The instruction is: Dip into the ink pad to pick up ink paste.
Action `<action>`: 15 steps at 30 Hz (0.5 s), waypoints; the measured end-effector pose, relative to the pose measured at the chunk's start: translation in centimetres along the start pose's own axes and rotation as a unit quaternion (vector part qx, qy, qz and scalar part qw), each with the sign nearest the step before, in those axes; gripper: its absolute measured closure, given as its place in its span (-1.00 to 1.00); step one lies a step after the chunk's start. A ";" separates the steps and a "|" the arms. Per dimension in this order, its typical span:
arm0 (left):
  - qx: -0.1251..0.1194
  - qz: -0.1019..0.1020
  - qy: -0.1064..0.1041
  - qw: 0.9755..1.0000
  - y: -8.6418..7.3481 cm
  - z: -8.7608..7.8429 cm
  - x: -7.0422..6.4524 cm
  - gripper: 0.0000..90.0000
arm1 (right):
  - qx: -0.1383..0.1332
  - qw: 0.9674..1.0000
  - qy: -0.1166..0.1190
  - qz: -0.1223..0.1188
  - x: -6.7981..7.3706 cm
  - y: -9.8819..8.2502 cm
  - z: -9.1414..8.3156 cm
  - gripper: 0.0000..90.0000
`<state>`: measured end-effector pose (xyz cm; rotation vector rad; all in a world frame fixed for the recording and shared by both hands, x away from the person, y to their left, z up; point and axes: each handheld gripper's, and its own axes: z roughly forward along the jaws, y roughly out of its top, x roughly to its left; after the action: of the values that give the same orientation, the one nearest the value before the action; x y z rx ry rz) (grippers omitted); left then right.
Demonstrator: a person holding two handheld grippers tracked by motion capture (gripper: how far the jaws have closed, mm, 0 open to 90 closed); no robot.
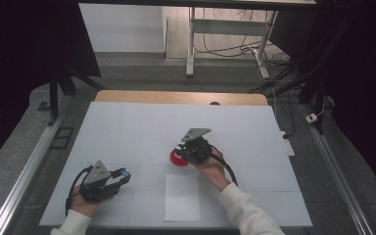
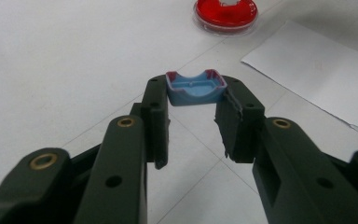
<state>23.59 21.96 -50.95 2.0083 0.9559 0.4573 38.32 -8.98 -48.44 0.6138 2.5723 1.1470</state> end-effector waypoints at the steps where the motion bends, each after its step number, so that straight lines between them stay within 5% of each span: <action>1: 0.000 0.000 0.000 1.000 0.0 0.0 0.0 0.45 | 0.002 1.000 -0.001 0.000 0.0 0.0 0.0 0.68; 15: -0.001 0.000 0.000 1.000 0.0 0.0 0.0 0.45 | 0.012 1.000 -0.002 0.003 -0.3 -0.5 0.7 0.68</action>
<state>23.56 21.96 -50.94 2.0068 0.9558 0.4578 38.68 -8.97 -49.22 0.6304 2.5866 1.1168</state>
